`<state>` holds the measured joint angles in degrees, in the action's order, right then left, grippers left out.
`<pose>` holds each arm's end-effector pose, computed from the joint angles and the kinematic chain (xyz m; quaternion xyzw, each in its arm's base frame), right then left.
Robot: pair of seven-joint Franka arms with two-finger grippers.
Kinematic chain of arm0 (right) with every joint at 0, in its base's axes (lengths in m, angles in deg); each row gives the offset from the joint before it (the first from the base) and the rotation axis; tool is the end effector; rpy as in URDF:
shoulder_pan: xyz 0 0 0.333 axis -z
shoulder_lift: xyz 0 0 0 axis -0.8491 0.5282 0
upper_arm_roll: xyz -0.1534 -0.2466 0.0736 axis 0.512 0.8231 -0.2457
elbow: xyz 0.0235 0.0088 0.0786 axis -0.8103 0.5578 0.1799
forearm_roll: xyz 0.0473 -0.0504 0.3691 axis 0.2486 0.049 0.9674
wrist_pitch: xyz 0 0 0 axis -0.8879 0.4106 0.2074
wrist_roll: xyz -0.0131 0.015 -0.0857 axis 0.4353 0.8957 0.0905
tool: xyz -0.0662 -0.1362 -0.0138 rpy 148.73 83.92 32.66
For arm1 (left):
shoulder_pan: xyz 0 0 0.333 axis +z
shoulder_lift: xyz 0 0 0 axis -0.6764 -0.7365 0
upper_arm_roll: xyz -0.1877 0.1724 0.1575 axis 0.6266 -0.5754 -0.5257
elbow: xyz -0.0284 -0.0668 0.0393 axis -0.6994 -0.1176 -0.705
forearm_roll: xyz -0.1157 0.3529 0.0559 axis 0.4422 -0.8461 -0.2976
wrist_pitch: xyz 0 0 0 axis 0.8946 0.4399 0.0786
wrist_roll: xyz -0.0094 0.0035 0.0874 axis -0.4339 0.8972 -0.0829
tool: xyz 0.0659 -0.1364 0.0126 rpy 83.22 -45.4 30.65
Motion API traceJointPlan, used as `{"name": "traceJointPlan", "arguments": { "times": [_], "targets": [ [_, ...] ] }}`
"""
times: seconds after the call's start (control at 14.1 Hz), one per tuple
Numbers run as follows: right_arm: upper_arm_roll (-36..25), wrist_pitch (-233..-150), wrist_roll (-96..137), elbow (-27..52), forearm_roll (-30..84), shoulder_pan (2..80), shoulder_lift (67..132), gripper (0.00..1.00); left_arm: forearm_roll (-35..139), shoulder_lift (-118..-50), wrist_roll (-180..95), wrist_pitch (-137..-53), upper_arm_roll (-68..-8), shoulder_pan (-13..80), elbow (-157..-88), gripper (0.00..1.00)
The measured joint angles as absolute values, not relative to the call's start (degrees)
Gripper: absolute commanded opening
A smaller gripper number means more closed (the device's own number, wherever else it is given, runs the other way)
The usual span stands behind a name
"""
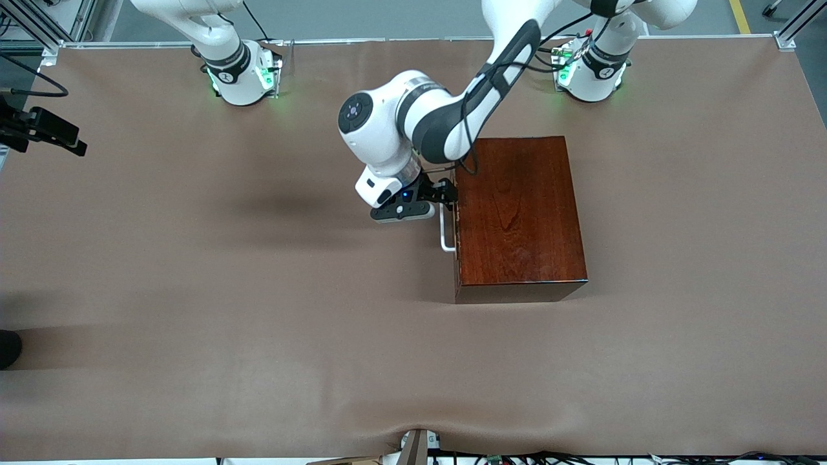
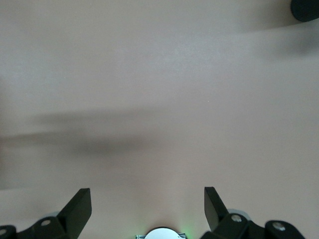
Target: Open drawer, take yellow block, close drawer
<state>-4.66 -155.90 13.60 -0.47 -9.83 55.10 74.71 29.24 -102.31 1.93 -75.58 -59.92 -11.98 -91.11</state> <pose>0.5081 -0.0278 0.5929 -0.9984 0.0403 0.0409 0.0002 0.4540 -0.5169 0.2666 -0.9819 0.0348 -0.0301 0.1837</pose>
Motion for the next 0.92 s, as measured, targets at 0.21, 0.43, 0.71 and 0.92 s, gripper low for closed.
{"name": "traceJointPlan", "arguments": {
  "times": [0.21, 0.43, 0.71, 0.92],
  "targets": [
    [-4.66, -155.9, 13.6, -0.47, -9.82, 55.1, 74.71, 1.0, 29.24, -104.05, 1.95, -75.61, -59.91, -12.47, -91.11, 1.0],
    [-4.67, -155.9, 13.6, -0.47, -9.82, 55.1, 74.72, 1.0, 29.23, -104.06, 1.95, -75.61, -59.9, -12.78, -90.86, 1.0],
    [-4.7, -155.81, 13.6, -0.47, -9.8, 55.1, 74.73, 1.0, 29.23, -104.03, 1.98, -75.6, -59.91, -12.9, -90.54, 1.0],
    [-4.67, -155.32, 13.6, -0.47, -9.8, 55.11, 74.75, 1.0, 29.23, -104.02, 3.41, -75.6, -59.92, -12.9, -90.52, 1.0]
  ]
}}
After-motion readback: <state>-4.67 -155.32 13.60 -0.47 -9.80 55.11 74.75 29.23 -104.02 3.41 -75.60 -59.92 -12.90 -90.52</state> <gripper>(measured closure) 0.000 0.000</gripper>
